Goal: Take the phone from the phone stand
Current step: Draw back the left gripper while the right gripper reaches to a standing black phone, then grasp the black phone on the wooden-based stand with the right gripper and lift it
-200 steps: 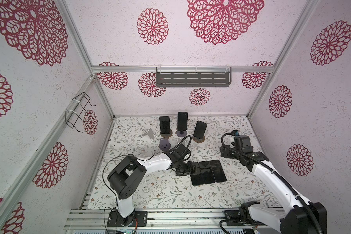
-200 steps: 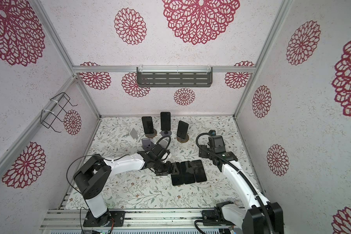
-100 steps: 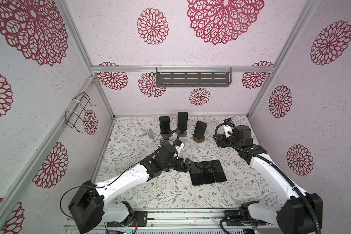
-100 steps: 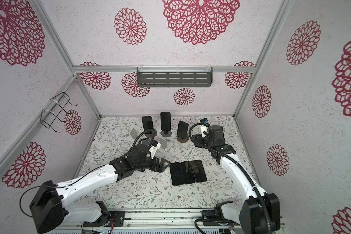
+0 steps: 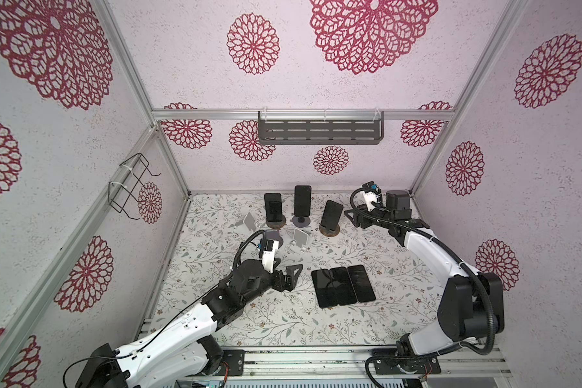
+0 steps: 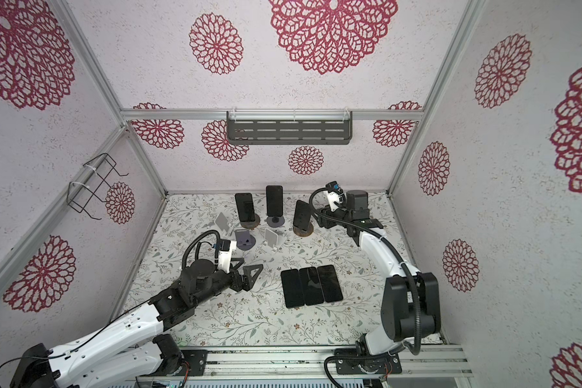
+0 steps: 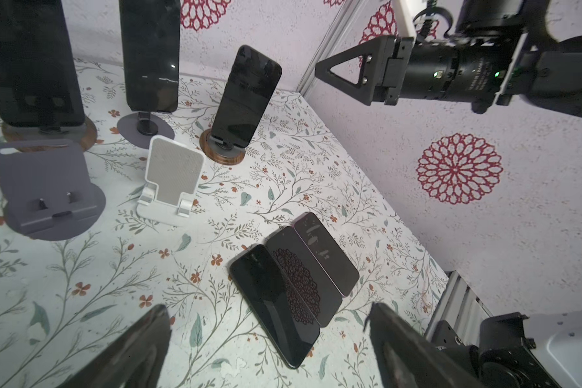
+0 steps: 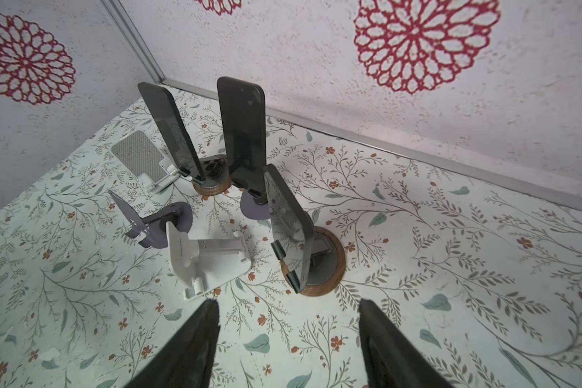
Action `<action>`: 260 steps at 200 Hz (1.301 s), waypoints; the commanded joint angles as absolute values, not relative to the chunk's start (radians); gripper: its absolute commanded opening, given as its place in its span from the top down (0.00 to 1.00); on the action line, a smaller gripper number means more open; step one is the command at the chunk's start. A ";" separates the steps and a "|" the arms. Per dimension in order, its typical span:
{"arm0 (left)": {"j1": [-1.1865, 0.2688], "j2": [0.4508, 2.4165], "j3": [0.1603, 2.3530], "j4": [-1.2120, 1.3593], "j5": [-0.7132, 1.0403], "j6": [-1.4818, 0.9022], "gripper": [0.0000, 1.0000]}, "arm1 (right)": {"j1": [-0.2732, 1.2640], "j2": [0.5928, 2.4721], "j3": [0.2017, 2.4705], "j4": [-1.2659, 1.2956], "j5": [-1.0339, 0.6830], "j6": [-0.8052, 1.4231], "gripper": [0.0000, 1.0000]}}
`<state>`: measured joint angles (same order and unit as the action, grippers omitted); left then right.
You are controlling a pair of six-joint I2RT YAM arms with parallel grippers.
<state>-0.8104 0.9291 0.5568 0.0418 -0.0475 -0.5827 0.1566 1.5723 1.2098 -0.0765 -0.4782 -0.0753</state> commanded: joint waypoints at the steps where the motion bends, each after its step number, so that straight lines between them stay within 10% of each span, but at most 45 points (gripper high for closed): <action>1: -0.799 0.920 0.549 0.098 -0.057 -0.563 0.03 | 0.149 1.621 1.265 -0.037 -0.579 -0.068 0.32; 260: -0.752 1.045 0.574 0.206 0.040 -0.549 0.04 | 0.124 1.933 1.266 0.322 -0.841 0.045 0.66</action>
<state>-0.7582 1.0439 0.5568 0.1810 0.0364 -0.5674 0.1287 1.9392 1.2648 0.2756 -0.8173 0.0353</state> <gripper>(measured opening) 0.962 0.361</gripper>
